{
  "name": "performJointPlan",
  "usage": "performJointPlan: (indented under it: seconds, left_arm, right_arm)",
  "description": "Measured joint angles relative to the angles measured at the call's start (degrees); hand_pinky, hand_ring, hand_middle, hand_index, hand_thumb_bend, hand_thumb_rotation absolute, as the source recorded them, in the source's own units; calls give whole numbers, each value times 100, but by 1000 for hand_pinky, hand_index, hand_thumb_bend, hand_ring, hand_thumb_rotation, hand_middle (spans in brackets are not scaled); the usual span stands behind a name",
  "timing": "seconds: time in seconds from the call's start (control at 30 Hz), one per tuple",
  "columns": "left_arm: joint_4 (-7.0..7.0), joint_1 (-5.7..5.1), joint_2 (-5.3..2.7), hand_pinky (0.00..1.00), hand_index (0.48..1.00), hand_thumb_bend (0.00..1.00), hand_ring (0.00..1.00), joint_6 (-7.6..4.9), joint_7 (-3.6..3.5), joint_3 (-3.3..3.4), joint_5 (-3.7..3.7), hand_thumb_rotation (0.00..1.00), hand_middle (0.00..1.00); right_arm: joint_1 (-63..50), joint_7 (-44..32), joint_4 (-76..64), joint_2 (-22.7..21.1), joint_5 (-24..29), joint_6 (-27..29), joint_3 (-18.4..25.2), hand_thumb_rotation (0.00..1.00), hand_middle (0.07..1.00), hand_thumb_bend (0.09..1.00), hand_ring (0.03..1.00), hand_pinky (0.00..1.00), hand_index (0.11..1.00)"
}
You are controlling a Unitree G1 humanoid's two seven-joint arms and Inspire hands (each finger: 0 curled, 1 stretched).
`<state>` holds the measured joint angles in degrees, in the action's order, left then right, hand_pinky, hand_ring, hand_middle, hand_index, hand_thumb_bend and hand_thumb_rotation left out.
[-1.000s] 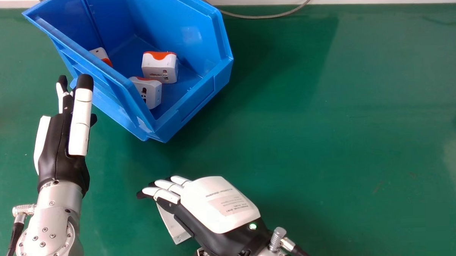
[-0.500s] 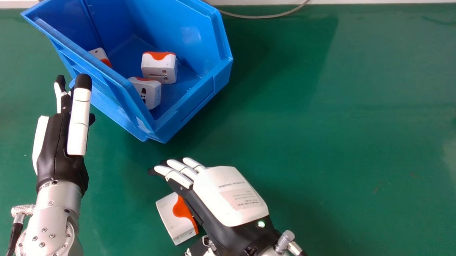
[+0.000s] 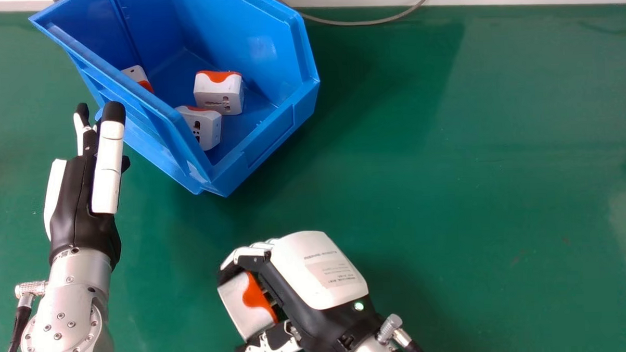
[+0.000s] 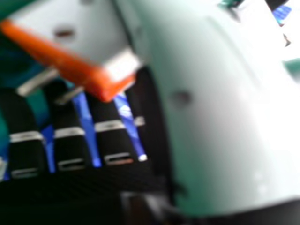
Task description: Pick all objects and put in blue box
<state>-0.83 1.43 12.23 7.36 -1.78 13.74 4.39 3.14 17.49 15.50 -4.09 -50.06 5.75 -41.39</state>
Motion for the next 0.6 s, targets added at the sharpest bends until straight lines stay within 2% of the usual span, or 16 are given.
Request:
performJointPlan:
  seconds: [0.17, 0.3, 0.6]
  left_arm:
    - [-13, 0, -1, 936, 1000, 778, 975, 37, 6, -7, -1, 1000, 1000]
    - [-87, -3, 0, 939, 1000, 780, 980, 74, -1, -13, 1, 1000, 1000]
    - [-90, -4, 0, 939, 1000, 779, 978, 80, -20, -12, 2, 1000, 1000]
  right_arm:
    - [6, 151, 151, 25, 2, 137, -22, 0, 510, 498, 487, 354, 482]
    - [62, 295, 324, 69, -4, 250, -67, 0, 510, 498, 489, 355, 477]
    - [131, 382, 475, 108, -5, 363, -129, 0, 508, 498, 492, 356, 476]
